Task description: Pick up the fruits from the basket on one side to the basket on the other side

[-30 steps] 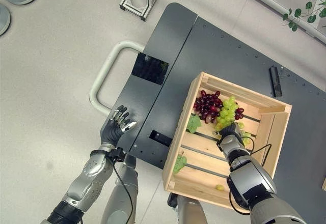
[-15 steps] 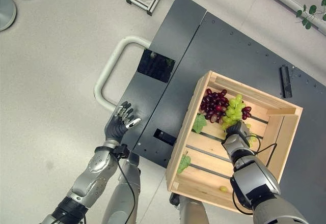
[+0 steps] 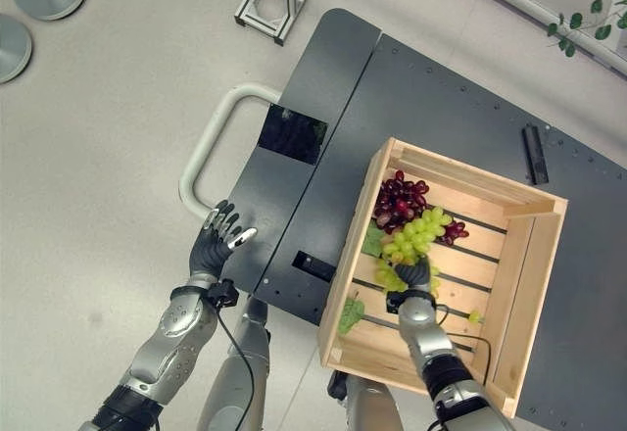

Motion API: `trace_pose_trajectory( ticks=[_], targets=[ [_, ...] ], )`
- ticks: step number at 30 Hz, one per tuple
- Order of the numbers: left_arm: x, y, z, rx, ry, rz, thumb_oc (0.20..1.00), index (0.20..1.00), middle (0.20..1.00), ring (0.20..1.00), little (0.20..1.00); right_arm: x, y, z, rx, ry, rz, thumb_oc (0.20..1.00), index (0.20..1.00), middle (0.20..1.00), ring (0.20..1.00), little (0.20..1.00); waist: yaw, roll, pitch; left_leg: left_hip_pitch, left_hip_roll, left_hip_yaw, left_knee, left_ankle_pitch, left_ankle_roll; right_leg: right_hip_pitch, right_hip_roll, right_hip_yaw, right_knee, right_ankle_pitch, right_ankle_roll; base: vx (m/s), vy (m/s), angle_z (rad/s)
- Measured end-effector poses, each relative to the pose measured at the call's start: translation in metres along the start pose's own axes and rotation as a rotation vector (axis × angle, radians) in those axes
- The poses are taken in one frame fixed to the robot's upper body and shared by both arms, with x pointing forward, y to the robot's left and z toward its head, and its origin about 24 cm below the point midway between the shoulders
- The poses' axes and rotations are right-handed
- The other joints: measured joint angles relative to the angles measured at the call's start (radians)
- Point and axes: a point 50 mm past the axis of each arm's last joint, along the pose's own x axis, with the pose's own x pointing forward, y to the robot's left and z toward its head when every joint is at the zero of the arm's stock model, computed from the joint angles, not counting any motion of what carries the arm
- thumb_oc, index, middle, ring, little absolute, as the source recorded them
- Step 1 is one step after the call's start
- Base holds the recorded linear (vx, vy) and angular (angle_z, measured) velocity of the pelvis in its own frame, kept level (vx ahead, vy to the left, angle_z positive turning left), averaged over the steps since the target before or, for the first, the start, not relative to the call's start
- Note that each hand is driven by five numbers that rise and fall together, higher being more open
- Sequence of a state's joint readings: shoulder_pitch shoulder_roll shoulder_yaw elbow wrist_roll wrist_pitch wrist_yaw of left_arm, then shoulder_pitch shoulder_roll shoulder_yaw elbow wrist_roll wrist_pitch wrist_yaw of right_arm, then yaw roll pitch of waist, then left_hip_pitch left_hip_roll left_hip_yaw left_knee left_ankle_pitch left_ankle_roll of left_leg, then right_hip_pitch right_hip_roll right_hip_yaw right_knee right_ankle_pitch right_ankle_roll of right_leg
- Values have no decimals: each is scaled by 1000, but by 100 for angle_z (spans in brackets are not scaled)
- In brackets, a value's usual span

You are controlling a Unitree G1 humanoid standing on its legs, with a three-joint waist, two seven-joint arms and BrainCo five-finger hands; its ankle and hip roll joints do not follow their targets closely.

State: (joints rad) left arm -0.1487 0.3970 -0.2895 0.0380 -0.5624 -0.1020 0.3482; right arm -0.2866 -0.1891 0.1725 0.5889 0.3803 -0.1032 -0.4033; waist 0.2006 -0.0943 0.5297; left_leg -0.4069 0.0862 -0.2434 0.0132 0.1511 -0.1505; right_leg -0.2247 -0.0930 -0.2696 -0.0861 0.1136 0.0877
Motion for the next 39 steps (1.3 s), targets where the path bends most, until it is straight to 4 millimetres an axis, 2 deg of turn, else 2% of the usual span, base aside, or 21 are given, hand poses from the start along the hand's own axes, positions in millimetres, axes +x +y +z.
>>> trace_pose_trajectory(
  ticks=[4,7,12,20,24,26,29,33,34,37,39],
  targets=[
    [-3,11,-2,2,8,35,1000,1000,1000,1000,1000,-14,-5,-5,99,3,42,200,200,200,200,200,-26,-1,1,48,5,27,-5,-4,6,29,-2,19,9,-4,6,-11,13,-13],
    [-4,15,-2,6,11,39,1000,1000,1000,1000,1000,-17,-10,-5,102,-7,50,200,200,200,200,200,-47,-2,1,75,6,28,-7,-4,6,54,-2,21,10,-7,8,-4,0,-6],
    [-6,17,-4,1,16,25,1000,1000,1000,1000,1000,-22,-26,1,124,-44,52,200,200,200,200,200,-50,-2,1,104,15,44,-20,-3,8,68,2,38,14,-6,8,4,-12,-8],
    [-8,22,-4,-6,21,19,1000,1000,1000,1000,1000,-27,-21,17,213,-105,150,200,200,200,200,200,-63,-3,1,135,14,48,-31,-2,9,96,0,38,12,-9,8,13,-4,0],
    [-6,29,4,59,0,-3,1000,1000,1000,1000,1000,-28,-21,37,203,-178,236,200,200,200,200,200,-74,-3,0,161,13,48,-37,-3,10,120,-2,38,10,-12,11,55,-6,2],
    [-5,32,8,125,-14,-36,1000,1000,1000,1000,1000,-29,-27,49,185,-229,257,200,200,200,200,200,-77,-4,-1,177,12,49,-39,-4,11,135,-3,37,11,-15,12,49,2,1],
    [1,27,16,183,-41,-88,1000,1000,1000,1000,1000,-24,-26,70,148,-297,291,200,200,200,200,200,-77,-4,-2,205,7,50,-40,-9,14,162,-8,38,11,-17,13,60,1,2],
    [15,5,30,299,-109,-201,1000,1000,1000,1000,1000,-16,-11,95,50,-360,359,200,200,200,200,200,-82,-5,-40,213,-3,50,-40,-13,19,171,-17,40,12,-18,13,80,-1,2],
    [17,0,31,324,-116,-229,1000,1000,1000,1000,1000,-15,-7,96,36,-360,374,200,200,200,200,200,-84,-5,-54,214,-4,50,-40,-13,19,171,-18,39,13,-18,14,94,2,2],
    [21,-18,32,371,-128,-315,1000,1000,1000,1000,1000,-18,22,102,-37,-376,487,200,200,200,200,200,-92,-5,-127,227,-10,52,-44,-19,25,188,-24,38,5,-22,18,119,9,2],
    [21,-23,24,380,-106,-334,1000,1000,1000,1000,1000,-22,36,100,-83,-371,550,200,200,200,200,200,-100,-6,-184,244,-13,55,-57,-20,26,202,-28,38,-4,-24,21,122,-1,-1]
  ],
)
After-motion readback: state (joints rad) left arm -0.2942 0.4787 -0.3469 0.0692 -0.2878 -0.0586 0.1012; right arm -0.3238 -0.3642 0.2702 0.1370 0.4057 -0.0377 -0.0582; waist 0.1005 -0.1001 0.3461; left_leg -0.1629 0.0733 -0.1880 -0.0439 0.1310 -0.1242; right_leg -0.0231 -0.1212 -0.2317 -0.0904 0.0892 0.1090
